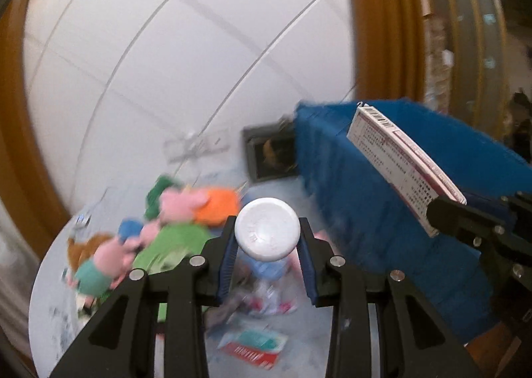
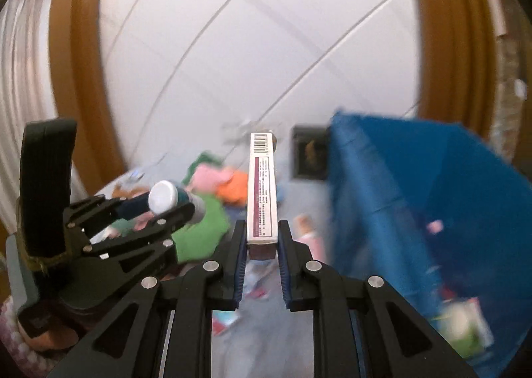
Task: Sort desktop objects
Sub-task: 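Carry the pill bottle and slim box over the blue bin and release both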
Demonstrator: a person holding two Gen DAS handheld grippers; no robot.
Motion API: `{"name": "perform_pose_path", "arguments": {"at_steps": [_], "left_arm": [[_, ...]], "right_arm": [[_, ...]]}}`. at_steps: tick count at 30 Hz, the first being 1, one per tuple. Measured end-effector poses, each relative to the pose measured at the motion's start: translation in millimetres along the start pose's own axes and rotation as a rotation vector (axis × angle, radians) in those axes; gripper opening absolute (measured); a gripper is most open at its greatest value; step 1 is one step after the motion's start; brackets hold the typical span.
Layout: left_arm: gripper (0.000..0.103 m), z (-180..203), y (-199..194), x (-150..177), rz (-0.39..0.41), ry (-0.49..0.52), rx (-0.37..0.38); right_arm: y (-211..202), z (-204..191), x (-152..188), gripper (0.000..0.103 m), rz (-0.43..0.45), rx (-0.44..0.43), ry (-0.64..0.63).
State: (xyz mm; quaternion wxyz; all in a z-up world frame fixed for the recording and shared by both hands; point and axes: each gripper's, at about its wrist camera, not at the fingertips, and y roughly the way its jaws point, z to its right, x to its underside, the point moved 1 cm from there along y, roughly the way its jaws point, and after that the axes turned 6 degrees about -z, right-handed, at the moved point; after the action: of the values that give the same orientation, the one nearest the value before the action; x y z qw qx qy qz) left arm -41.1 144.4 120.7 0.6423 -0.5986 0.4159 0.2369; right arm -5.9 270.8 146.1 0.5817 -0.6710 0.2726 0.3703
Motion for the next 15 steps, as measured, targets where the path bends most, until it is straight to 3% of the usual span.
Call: {"name": "perform_pose_path", "arguments": {"at_steps": [8, 15], "left_arm": [[0.034, 92, -20, -49, 0.123, 0.100, 0.118], [0.034, 168, -5, -65, 0.112, 0.202, 0.191]], "right_arm": [[-69, 71, -8, 0.017, 0.122, 0.187, 0.078], [-93, 137, 6, 0.017, 0.113, 0.317, 0.143]]}}
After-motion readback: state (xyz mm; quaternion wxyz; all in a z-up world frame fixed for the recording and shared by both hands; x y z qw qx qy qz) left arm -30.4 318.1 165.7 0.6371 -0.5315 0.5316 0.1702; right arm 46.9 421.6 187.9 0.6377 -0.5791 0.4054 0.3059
